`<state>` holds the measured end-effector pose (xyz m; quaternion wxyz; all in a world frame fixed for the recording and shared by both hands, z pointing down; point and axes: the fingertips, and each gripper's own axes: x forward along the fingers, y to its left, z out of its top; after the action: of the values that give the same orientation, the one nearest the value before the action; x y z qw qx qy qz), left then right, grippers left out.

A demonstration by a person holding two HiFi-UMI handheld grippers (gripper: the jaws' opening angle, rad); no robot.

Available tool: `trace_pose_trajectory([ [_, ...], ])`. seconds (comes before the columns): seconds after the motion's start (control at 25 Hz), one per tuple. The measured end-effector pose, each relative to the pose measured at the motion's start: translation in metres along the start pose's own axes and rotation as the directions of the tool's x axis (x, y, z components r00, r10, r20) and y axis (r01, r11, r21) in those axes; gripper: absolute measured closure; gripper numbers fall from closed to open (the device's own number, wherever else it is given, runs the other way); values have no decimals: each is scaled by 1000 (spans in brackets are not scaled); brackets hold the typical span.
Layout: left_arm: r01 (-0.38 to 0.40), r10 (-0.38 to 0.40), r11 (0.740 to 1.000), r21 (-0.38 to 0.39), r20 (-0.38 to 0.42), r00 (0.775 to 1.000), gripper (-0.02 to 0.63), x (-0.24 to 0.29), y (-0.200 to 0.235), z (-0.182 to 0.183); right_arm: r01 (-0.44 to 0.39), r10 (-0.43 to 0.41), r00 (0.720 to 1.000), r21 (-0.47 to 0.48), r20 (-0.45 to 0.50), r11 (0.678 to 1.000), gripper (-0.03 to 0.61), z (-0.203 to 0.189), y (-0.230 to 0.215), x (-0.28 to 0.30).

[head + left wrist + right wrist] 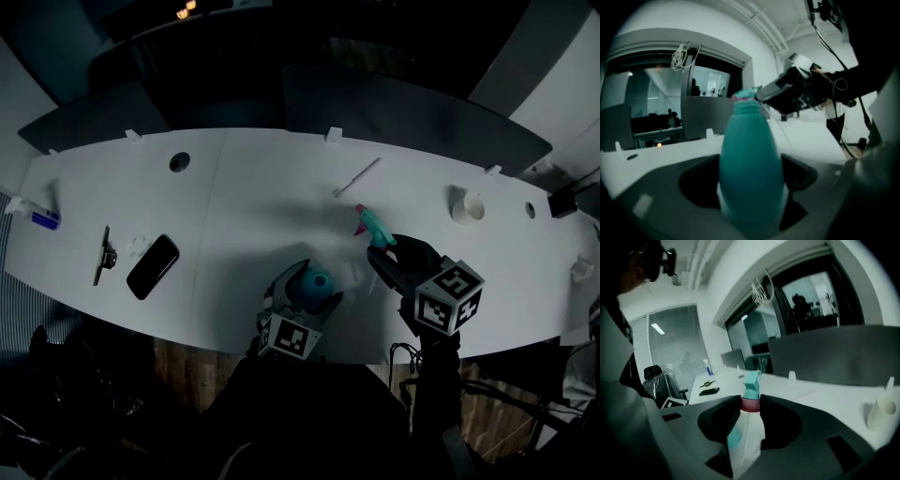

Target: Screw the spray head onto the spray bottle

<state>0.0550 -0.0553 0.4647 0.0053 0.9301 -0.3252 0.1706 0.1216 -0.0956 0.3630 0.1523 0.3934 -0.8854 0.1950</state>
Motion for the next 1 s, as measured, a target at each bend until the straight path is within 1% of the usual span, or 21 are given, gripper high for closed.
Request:
trace_pose_trajectory([
  [0.04,1,-1,1000,4,0,1000,219,0,0,0,1,2,995,-34,98,999,445,22,7,-8],
  [0.08,1,-1,1000,6,0,1000,219,1,0,0,0,11,982,-57,191,998,445,43,14,-16],
  [0.16,-1,1,1000,1,3,1000,219,1,1,0,-18,44,937,-76,348,997,445,75,30,-32],
  [0.2,-2,2,1000,-2,6,1000,219,2,1,1,-36,66,911,-81,407,996,445,88,37,-38],
  [0.24,-2,2,1000,-4,10,1000,219,2,1,0,-57,91,886,-89,454,994,445,97,45,-43],
  [0.32,-1,1,1000,-5,13,1000,219,3,1,1,-110,148,845,-104,513,988,445,109,62,-49],
  [0.36,-2,2,1000,-6,14,1000,219,3,1,1,-137,174,832,-109,527,984,445,112,70,-50],
  [0.4,-2,2,1000,-8,14,1000,219,3,2,1,-158,193,827,-110,528,981,445,112,76,-49],
  [0.44,-2,2,1000,-8,14,1000,219,3,2,2,-170,201,830,-107,520,980,445,111,80,-46],
  [0.56,1,-1,1000,-11,15,1000,219,3,1,2,-178,207,859,-107,468,978,445,103,87,-32],
  [0.6,2,-2,1000,-13,16,1000,219,3,1,2,-187,223,863,-124,453,974,445,98,91,-27],
  [0.68,1,-1,1000,-16,17,1000,219,2,1,2,-200,264,862,-187,433,962,445,86,100,-17],
  [0.76,2,-2,1000,-19,17,1000,219,2,1,1,-193,287,866,-256,410,947,445,67,106,-5],
  [0.8,4,-4,1000,-21,16,1000,219,3,2,1,-190,289,872,-271,395,943,445,56,108,1],
  [1.0,8,-7,1000,-17,20,1000,219,2,4,1,-187,276,904,-277,328,943,445,11,109,28],
])
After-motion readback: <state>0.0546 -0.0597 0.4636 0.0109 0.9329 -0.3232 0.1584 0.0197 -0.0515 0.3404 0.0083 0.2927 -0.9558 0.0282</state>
